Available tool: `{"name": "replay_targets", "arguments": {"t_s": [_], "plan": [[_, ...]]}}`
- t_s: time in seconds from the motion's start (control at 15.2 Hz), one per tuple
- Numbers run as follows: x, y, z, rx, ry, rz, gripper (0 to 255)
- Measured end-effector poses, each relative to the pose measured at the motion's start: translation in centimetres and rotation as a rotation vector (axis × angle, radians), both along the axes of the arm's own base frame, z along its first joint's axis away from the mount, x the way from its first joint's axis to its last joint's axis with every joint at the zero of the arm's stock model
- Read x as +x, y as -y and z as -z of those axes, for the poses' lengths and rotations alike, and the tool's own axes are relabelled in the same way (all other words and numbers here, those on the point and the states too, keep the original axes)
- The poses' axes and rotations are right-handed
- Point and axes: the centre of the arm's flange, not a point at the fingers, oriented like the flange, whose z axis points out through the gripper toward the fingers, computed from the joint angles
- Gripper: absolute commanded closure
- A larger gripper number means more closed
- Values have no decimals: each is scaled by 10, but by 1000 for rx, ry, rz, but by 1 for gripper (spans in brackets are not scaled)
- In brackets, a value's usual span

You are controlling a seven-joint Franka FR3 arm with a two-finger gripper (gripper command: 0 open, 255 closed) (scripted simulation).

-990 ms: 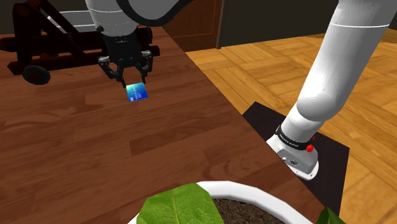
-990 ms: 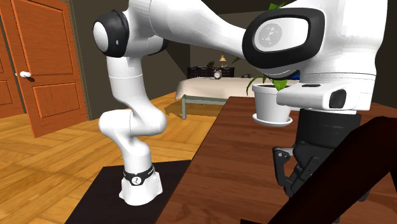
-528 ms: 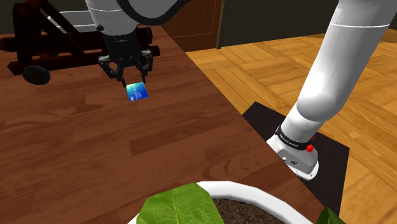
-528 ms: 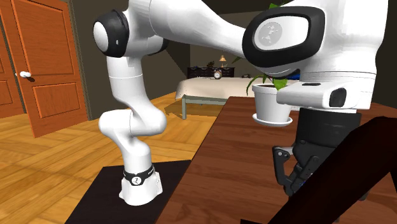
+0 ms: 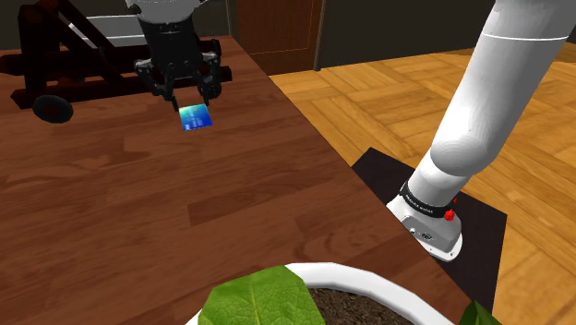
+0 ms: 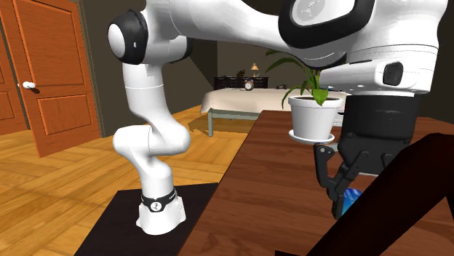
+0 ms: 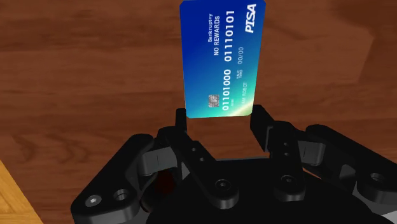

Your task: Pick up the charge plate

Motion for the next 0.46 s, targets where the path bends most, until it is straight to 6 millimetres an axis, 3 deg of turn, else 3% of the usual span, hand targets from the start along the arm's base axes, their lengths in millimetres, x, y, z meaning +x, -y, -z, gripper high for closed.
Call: {"name": "replay_targets", "arguments": {"t_s": [0.46], "plan": [[1,-1,-35,0,0,0,255]]}}
